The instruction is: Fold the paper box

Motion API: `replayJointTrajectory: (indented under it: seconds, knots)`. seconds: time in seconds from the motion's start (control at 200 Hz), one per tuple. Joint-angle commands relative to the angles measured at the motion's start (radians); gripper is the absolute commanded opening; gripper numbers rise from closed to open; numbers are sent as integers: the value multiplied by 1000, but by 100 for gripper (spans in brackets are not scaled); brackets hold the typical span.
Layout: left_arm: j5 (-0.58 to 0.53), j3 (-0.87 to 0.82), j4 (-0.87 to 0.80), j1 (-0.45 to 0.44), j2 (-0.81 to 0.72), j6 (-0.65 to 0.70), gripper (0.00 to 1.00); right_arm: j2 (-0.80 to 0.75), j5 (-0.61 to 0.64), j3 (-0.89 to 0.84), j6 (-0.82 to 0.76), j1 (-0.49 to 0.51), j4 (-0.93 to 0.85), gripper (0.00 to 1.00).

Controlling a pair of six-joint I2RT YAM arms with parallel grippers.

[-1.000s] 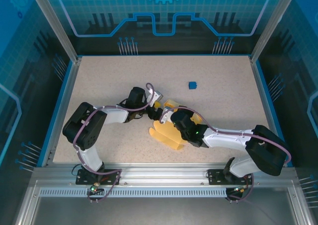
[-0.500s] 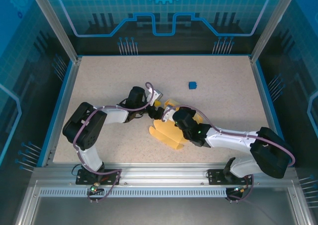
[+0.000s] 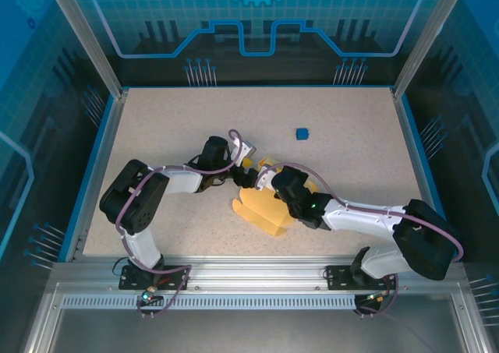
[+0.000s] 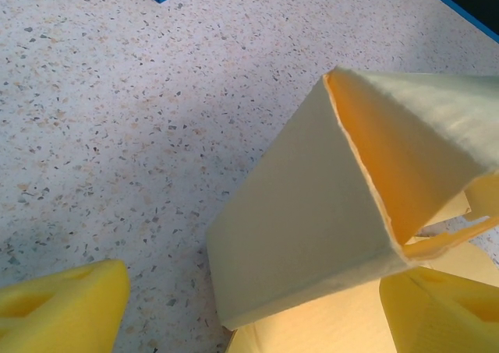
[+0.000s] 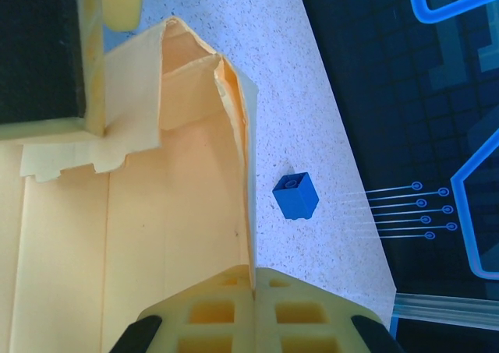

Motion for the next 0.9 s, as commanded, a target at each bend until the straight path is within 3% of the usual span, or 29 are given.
replayJointTrajectory:
  seconds: [0.0, 0.29, 0.61, 0.895]
  knots:
    - [18, 16, 40, -4, -1, 2, 84, -1, -36, 33, 41, -11, -26, 0]
    - [76, -38, 43, -3, -51, 2, 77, -2, -18, 39, 64, -37, -38, 0]
    - [149, -18, 25, -3, -23, -7, 63, -3, -18, 45, 70, -46, -42, 0]
    - [160, -43, 59, 34, -45, -37, 69, -16, -15, 39, 66, -49, -49, 0]
